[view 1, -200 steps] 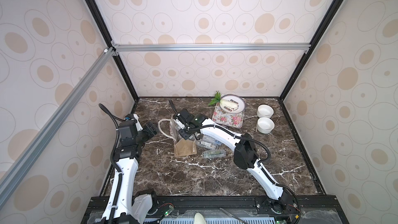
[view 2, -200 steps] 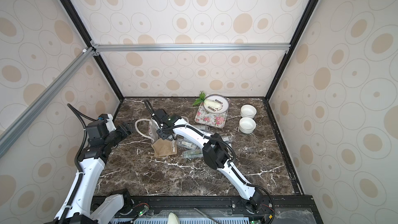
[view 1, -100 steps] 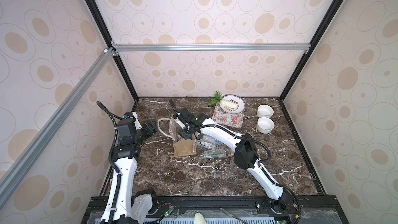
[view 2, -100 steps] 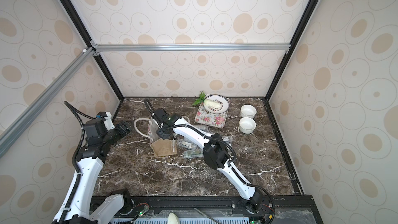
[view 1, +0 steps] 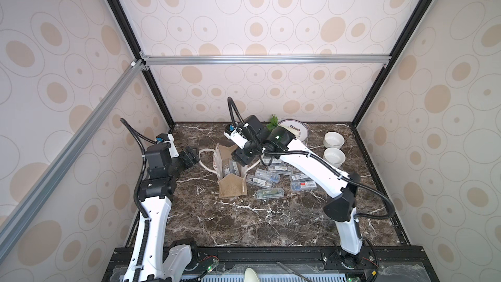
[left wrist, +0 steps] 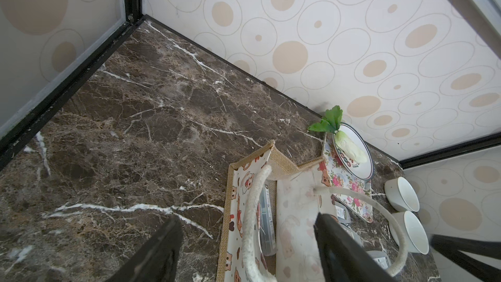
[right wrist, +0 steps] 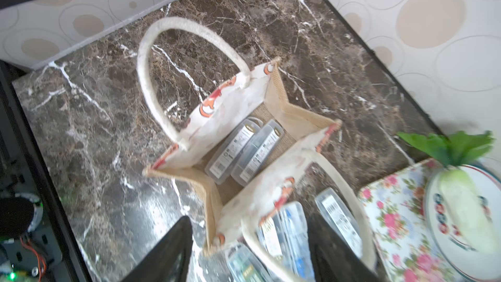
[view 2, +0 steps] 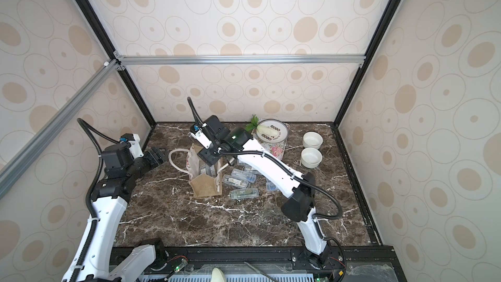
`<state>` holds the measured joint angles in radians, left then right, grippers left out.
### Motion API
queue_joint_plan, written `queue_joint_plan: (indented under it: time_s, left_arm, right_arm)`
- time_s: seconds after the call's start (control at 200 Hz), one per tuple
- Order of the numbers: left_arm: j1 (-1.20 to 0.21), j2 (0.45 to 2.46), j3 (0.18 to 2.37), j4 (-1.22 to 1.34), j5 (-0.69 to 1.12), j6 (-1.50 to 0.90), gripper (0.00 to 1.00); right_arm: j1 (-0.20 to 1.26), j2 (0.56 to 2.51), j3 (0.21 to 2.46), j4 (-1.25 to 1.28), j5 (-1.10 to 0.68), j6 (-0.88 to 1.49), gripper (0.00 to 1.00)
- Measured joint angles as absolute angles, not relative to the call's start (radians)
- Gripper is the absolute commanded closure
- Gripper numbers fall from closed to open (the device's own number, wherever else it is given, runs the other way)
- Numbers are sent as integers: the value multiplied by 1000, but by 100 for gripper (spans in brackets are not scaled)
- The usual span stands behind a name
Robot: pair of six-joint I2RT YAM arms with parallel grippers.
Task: Put the compass set into the canvas bag
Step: Place the compass set in the canvas bag, then pick up the compass set at the center of the board.
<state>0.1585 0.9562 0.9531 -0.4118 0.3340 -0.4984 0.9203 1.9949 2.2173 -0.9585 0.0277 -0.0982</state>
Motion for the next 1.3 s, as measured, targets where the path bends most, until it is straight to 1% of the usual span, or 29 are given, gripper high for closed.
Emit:
queue_joint_plan:
  time_s: [0.17,0.38,0.47,0.57,0.68,0.785,0.875,1.055,1.301]
  left_arm:
    - [135,966,961,-422,334,-492,21]
    - [104,987,967,-422,336,-492,21]
    - [89,996,968,-421,336,-492,21]
    - [75,1005,968,-421,334,-492,21]
    - [65,1012,968,-421,331,-492,21]
    - [60,1015,968,-421,328,-492,20]
    - [60,1015,970,-421,325,-492,20]
    - [59,1008,971,-424,317,-492,20]
    - [57,1002,971,-429,308,-492,19]
  right_arm:
    - [881,1785,1940,-952,31,-170,30]
    - [720,1554,1584,-947,-17,-222,28]
    - [648,1480,1465,-945,-32,-245,28]
    - [621,1439,1366,-942,-35,-288,28]
    - [622,1444,1281,-919,-59,-340,28]
    - [622,1495,1240,-878,-84,-376,28]
    - [622,1567,1234,-831,-105,-392,30]
    - [625,1730,1234,-749,-166,-432,28]
    - [650,1798,1232,-648,-194,-468,26]
